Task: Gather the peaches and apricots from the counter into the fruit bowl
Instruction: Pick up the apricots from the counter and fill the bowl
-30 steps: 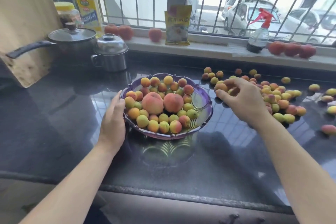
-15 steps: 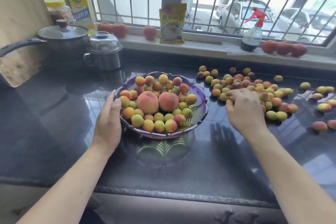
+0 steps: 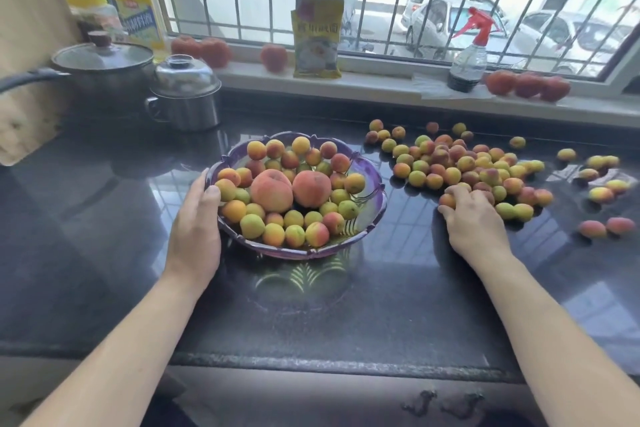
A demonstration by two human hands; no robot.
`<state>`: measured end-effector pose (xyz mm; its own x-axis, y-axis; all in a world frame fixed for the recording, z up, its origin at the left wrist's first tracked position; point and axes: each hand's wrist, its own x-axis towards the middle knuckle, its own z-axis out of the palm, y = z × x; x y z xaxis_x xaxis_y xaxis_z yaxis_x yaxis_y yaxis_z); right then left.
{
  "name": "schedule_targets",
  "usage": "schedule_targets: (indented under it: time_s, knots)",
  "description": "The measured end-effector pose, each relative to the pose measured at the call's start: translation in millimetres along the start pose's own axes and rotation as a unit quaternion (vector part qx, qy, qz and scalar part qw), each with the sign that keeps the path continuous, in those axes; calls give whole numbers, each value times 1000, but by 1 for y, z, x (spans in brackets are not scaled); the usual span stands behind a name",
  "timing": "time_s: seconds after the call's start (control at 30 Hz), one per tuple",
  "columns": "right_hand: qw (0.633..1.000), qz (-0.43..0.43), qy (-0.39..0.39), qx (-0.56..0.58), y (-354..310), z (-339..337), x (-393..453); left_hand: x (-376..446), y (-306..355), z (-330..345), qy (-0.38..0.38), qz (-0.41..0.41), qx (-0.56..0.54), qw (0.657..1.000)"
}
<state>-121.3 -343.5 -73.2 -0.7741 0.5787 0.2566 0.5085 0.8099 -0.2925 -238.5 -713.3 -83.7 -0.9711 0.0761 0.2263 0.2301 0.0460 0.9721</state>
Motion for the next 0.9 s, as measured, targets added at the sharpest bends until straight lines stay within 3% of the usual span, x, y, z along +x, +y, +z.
schedule_targets:
  time_s: [0.1,0.2,0.33,0.53,0.67,0.73,0.9]
  knots:
    - [992,-15,-8,124,-24,-14,3,1,-1,1,3,-1,1,1000]
    - [978,-99,-21,184,-71,-39,13,2,-3,0,4,-7,11,1000]
    - [966,-227,-99,77,-127,-44,31,1,0,-1,7,-9,19,1000]
    - [965,-232,-123,5,-138,-28,47,-1,4,-1,11,-10,29,999]
    - [967,-239,-67,67,-128,-36,37,1,0,-1,10,-16,22,1000]
    - [957,-277,-59,63,-127,-41,30,1,1,0,12,-18,16,1000]
    - [907,-392,-151,-37,-137,-41,16,1,0,-1,13,-15,9,1000]
